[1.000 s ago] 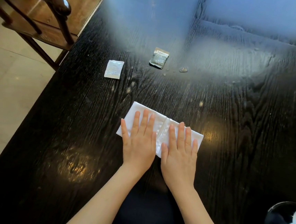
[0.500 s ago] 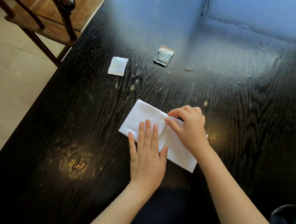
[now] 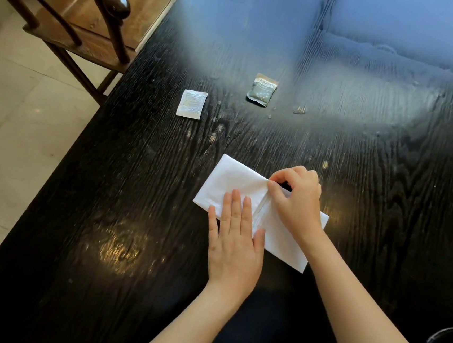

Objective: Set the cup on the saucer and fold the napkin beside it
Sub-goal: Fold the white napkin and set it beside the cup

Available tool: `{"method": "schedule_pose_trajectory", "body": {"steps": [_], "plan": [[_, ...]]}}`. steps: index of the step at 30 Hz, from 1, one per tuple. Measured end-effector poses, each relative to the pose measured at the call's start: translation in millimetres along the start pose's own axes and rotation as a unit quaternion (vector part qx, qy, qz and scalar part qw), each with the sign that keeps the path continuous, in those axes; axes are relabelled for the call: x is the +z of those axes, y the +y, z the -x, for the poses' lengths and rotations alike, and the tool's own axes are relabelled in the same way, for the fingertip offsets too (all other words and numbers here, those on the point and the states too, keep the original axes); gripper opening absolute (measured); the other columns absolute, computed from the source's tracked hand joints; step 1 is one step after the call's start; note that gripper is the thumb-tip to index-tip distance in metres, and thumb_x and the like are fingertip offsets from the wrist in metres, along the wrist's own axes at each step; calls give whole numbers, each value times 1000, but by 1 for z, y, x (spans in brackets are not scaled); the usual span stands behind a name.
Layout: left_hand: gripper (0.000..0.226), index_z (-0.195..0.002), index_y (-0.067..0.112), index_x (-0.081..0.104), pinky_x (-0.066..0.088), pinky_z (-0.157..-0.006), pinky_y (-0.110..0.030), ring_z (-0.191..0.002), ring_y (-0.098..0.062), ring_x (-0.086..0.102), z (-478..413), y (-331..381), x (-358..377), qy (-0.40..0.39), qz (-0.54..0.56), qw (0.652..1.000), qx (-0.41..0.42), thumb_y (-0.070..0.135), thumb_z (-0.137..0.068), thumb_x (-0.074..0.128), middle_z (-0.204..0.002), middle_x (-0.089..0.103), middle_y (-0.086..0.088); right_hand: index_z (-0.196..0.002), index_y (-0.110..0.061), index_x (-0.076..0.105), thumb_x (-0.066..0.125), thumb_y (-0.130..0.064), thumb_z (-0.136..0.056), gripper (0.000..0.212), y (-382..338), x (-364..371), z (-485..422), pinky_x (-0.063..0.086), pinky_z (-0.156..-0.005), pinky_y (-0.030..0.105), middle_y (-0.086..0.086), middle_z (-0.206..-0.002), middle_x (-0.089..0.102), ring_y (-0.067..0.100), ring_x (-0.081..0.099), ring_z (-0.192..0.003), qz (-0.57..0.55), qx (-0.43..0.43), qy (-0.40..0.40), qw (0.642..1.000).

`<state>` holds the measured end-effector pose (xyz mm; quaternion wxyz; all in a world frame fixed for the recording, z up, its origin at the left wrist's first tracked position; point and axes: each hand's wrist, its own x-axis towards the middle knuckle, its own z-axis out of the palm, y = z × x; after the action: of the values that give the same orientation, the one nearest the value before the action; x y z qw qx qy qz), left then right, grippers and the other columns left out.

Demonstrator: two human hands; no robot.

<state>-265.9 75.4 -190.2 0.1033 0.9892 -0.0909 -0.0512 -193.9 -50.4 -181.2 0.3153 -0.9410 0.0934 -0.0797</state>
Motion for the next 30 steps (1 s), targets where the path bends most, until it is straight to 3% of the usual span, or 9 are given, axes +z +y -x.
{"method": "schedule_pose_trajectory", "body": {"steps": [5, 8, 11, 13, 15, 19, 21, 27, 30], "plan": [[61, -143, 4, 29, 17, -111, -48, -142, -26, 22, -1, -2, -2, -17, -18, 1000, 11, 41, -95, 20, -152, 26, -16, -87, -15, 63, 55, -17, -82, 10, -1, 8, 7, 27, -74, 28, 2, -90, 58, 20, 48, -85, 81, -48, 19, 995], [60, -144, 5, 27, 16, -111, -48, -142, -26, 20, -1, -2, -2, -26, -13, 1000, 12, 41, -98, 10, -153, 24, -15, -115, -13, 60, 44, -17, -87, 32, -5, 5, 3, 35, -90, 32, 4, -114, 62, 18, 47, -108, 46, -110, 3, 993], [62, -143, 5, 22, 15, -111, -48, -143, -28, 17, -2, -2, 0, -30, -4, 1000, 9, 40, -97, 0, -152, 24, -16, -139, -20, 41, 28, -29, -97, 45, -23, 1, -20, 12, -117, 35, -4, -146, 41, 12, 24, -139, 31, -232, -158, 959], [64, -144, 4, 20, 13, -112, -48, -143, -28, 16, -3, -2, -1, -25, 3, 1000, 5, 40, -96, -3, -153, 24, -16, -145, -28, 28, 17, -35, -100, 46, -36, 5, -39, -10, -118, 35, -13, -153, 22, 7, 0, -144, 78, -280, -296, 910], [65, -145, 4, 20, 12, -112, -48, -144, -26, 15, -3, -1, -2, -22, 6, 1000, 2, 40, -96, -3, -154, 21, -16, -146, -33, 21, 14, -37, -100, 46, -35, 12, -53, -17, -116, 37, -17, -154, 14, 5, -9, -143, 141, -315, -367, 864], [62, -146, 4, 19, 15, -112, -48, -143, -27, 16, -1, -2, 1, -25, 11, 1000, 7, 40, -97, 5, -155, 16, -16, -147, -36, 11, 15, -37, -100, 48, -16, 17, -64, -16, -115, 41, -20, -155, 8, 12, -8, -144, 225, -389, -327, 831], [61, -145, 4, 20, 14, -112, -48, -143, -28, 16, -1, -2, 2, -25, 4, 1000, 6, 40, -98, 12, -155, 15, -16, -148, -34, 10, 15, -37, -99, 48, -13, 19, -65, -15, -115, 40, -17, -155, 11, 13, -5, -145, 235, -380, -305, 841], [64, -144, 1, 23, 12, -112, -41, -141, -28, 22, -8, -13, -14, 16, 66, 997, -30, 41, -98, 4, -151, 25, -18, -148, -30, 8, 10, -39, -98, 50, -12, 20, -64, -13, -115, 39, -18, -153, 5, 11, -6, -144, 234, -367, -293, 851], [66, -144, -1, 19, 12, -113, -45, -142, -30, 18, -25, -33, -14, 2, 22, 998, -62, 43, -97, 2, -152, 22, -20, -148, -31, 8, 12, -40, -99, 50, -12, 22, -63, -13, -116, 40, -17, -154, 7, 11, -7, -144, 228, -362, -290, 856]]}}
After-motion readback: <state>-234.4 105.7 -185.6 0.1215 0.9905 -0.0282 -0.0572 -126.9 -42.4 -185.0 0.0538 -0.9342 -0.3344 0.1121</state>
